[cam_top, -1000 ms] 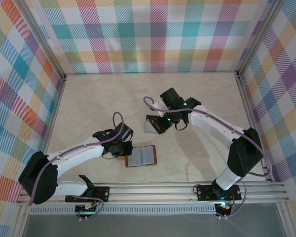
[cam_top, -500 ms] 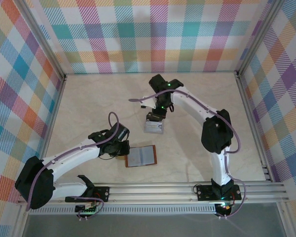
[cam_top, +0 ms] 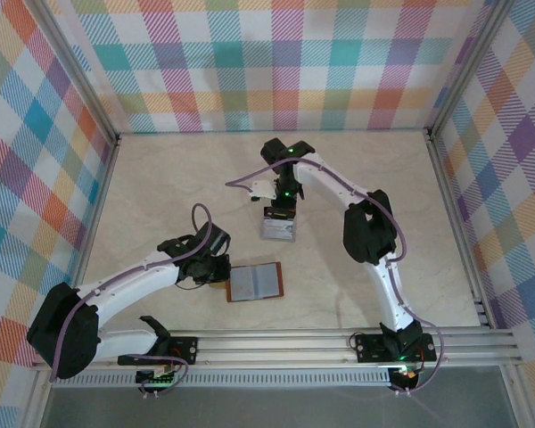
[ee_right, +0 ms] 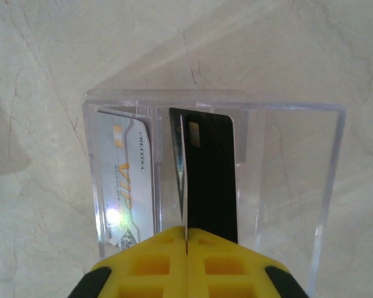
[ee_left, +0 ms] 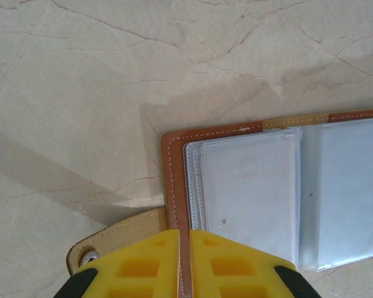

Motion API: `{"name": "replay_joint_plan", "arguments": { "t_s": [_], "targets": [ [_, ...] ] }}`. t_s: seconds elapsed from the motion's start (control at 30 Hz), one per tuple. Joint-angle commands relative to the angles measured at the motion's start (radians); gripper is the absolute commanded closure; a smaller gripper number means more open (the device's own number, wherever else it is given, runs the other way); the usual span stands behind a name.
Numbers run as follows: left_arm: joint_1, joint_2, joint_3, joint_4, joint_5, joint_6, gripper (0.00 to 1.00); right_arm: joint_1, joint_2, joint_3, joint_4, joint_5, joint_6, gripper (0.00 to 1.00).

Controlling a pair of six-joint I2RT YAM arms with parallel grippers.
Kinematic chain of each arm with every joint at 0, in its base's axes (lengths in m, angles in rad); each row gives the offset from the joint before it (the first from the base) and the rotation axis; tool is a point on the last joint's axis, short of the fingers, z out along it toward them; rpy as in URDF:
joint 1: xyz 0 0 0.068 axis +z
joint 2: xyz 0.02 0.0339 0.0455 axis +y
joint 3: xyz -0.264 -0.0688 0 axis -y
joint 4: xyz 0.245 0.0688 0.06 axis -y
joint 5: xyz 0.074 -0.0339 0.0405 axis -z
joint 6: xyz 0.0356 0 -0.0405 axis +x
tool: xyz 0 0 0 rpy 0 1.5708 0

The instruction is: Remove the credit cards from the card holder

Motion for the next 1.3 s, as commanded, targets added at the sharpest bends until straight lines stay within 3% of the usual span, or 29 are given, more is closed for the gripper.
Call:
{"name": "replay_joint_plan", "arguments": {
  "t_s": [0.0, 0.1, 0.4, 0.53, 0.67, 0.83, 0.97, 1.07, 1.27],
  "targets": [
    [0.011, -0.016, -0.013, -0.024, 0.007, -0.002, 0.87, -0.006, 0.000, 0.034, -0.020, -0.003, -0.004, 0.86],
    [0.015, -0.020, -0.015, -0.024, 0.007, -0.001, 0.86, -0.007, -0.030, 0.022, 0.023, 0.026, 0.023, 0.74],
    [0.024, -0.015, -0.026, -0.007, 0.019, 0.001, 0.87, -0.006, -0.227, -0.186, 0.233, 0.022, 0.231, 0.67],
    [0.032, 0.003, -0.033, 0.012, 0.041, 0.006, 0.88, -0.004, -0.348, -0.341, 0.362, -0.035, 0.482, 0.63],
    [0.038, 0.022, -0.039, 0.038, 0.070, 0.008, 0.89, -0.004, -0.447, -0.483, 0.458, -0.181, 0.778, 0.64],
    [0.047, 0.059, -0.034, 0.042, 0.072, 0.015, 0.91, 0.009, -0.550, -0.711, 0.645, -0.357, 1.206, 0.76],
    [0.057, 0.090, -0.032, 0.037, 0.070, 0.025, 0.92, 0.028, -0.539, -0.793, 0.656, -0.431, 1.493, 0.79],
    [0.067, 0.105, -0.035, 0.038, 0.072, 0.033, 0.92, 0.070, -0.537, -0.894, 0.788, -0.523, 1.609, 0.83],
    [0.087, 0.140, -0.047, 0.039, 0.074, 0.052, 0.93, 0.177, -0.507, -0.986, 0.947, -0.518, 1.768, 0.79]
  ]
}}
